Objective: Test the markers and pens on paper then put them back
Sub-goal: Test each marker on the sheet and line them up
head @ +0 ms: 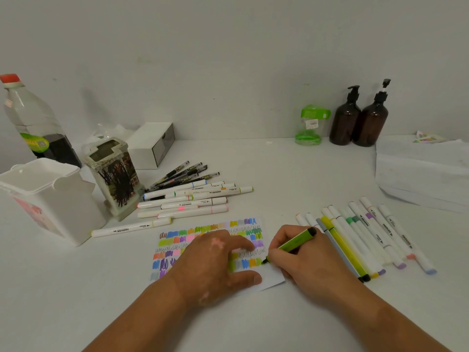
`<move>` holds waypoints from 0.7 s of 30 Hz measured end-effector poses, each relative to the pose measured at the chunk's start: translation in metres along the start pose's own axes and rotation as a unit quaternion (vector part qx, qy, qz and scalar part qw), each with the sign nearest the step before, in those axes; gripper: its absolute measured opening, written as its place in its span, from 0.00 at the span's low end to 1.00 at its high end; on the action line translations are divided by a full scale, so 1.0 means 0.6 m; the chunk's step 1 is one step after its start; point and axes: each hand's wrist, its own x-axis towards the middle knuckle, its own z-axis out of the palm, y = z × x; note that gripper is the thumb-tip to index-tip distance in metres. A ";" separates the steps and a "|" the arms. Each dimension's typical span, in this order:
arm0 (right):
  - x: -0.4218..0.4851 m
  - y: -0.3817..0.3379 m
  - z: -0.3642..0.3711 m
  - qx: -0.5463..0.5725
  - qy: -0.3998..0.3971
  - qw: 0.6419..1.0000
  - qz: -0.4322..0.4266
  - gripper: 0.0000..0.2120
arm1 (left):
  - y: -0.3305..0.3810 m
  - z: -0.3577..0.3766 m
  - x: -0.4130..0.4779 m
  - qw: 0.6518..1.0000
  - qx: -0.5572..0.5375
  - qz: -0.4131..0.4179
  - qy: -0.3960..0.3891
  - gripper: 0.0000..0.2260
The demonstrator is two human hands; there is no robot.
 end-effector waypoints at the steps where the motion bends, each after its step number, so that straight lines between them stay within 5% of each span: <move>1: 0.000 0.000 0.000 -0.001 -0.001 1.000 0.000 0.04 | 0.001 -0.001 -0.001 1.000 0.000 0.001 0.000 0.29; 10: 0.002 0.000 -0.004 0.073 0.042 0.996 -0.014 0.07 | 0.003 -0.002 -0.002 1.000 -0.010 -0.005 0.007 0.29; 14: 0.004 -0.003 -0.014 0.241 0.046 0.969 -0.009 0.08 | 0.007 -0.013 -0.001 0.981 -0.174 -0.032 0.077 0.08; 21: 0.004 -0.007 -0.017 0.342 0.020 0.939 -0.022 0.03 | 0.020 -0.028 -0.009 0.942 -0.320 -0.022 0.100 0.14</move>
